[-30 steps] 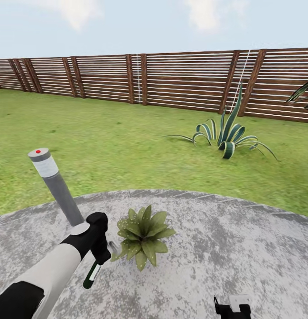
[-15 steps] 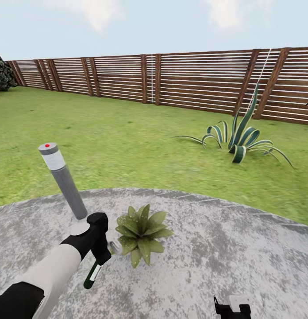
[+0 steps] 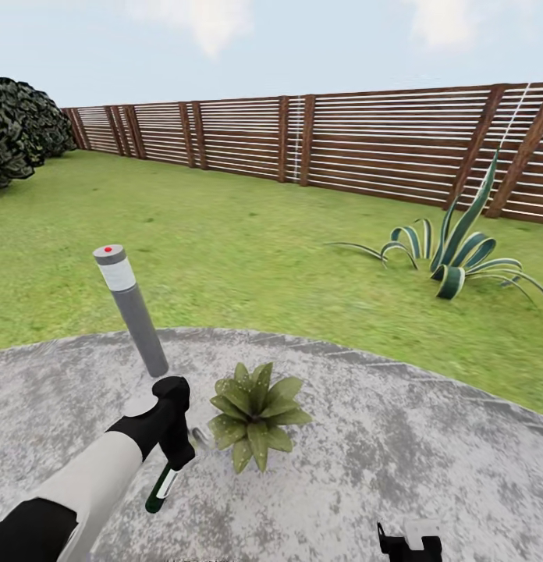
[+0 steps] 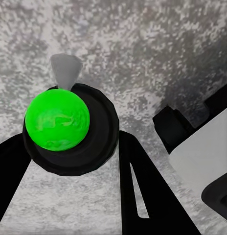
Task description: Pick up the pesticide atomizer in the garden and spray insectifuge to fully cover both potted plants in the garden.
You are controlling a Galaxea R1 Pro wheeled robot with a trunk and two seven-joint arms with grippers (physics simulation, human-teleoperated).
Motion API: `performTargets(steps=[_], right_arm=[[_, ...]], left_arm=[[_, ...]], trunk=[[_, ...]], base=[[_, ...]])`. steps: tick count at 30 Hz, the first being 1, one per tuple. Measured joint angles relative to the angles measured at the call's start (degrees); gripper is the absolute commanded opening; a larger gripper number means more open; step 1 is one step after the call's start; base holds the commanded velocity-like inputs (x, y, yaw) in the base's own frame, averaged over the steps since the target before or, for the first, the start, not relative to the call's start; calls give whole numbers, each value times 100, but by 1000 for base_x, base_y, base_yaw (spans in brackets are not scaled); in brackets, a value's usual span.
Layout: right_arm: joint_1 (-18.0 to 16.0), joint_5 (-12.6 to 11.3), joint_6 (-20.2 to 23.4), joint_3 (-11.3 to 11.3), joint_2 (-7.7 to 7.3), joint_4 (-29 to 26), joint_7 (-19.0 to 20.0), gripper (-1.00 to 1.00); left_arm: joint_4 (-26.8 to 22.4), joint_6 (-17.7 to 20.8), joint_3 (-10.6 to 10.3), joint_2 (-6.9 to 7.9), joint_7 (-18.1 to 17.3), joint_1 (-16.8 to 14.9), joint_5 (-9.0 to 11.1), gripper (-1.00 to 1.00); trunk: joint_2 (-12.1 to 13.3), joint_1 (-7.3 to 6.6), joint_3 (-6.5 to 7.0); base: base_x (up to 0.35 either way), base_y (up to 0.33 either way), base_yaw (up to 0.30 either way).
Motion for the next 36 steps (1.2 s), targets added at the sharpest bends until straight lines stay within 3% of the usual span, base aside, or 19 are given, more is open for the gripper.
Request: performTargets(steps=[11, 17, 30, 36], right_arm=[[0, 1, 0, 1, 0, 0, 1, 100], [0, 1, -3, 1, -1, 1, -1, 100], [0, 1, -3, 1, 0, 0, 1, 100], [0, -8, -3, -3, -9, 0, -10, 100]], left_arm=[[14, -1, -18, 6, -5, 11, 7, -100], [15, -2, -17, 7, 1, 11, 10, -100], [14, 34, -24, -1, 0, 12, 19, -100], [15, 33, -18, 2, 1, 11, 16, -100]], trunk=[[0, 0, 0], [0, -1, 0], [0, -1, 0], [0, 2, 0]], base=[[0, -16, 232], [73, -257, 21], [148, -264, 216], [-73, -256, 7]])
